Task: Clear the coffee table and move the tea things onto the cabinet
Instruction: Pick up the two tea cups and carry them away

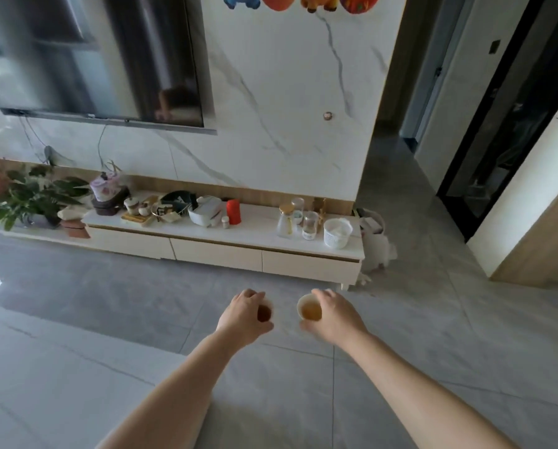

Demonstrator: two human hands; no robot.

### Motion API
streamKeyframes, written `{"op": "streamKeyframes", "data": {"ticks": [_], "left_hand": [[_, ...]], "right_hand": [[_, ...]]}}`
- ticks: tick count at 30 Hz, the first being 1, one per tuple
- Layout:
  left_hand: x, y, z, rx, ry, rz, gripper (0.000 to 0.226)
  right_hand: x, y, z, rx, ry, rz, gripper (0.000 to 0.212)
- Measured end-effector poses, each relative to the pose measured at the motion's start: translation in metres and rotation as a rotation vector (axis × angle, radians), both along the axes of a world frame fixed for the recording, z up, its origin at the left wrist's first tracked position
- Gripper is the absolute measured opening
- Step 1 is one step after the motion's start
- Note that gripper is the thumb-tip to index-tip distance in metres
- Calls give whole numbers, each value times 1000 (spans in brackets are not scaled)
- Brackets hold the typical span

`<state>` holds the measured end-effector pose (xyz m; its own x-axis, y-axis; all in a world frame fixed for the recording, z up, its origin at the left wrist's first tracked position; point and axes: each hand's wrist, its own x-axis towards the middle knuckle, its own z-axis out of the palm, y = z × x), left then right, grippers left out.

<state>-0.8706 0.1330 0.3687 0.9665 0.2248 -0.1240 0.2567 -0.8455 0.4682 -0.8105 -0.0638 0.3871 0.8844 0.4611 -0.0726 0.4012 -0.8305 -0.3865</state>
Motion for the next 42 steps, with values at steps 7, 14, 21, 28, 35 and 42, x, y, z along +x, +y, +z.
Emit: {"op": "streamKeyframes", "data": {"ticks": [7, 14, 21, 28, 35, 42], "left_hand": [[63, 13, 8, -16, -18, 139, 74], [139, 60, -4, -12, -4, 177, 74], [222, 121, -3, -13, -7, 114, 76], [292, 164, -3, -55, 33, 100, 73], [370, 203, -16, -68, 39, 148, 62], [453, 239, -30, -61, 38, 241, 65]], "right_hand": [[88, 24, 8, 18, -5, 91, 77], [171, 75, 1, 15, -6, 124, 78], [246, 132, -5, 39, 7, 103, 79], [315, 180, -18, 73, 95, 93, 72], [410, 223, -40, 42, 121, 171, 63], [515, 268, -46, 1, 143, 264, 66]]}}
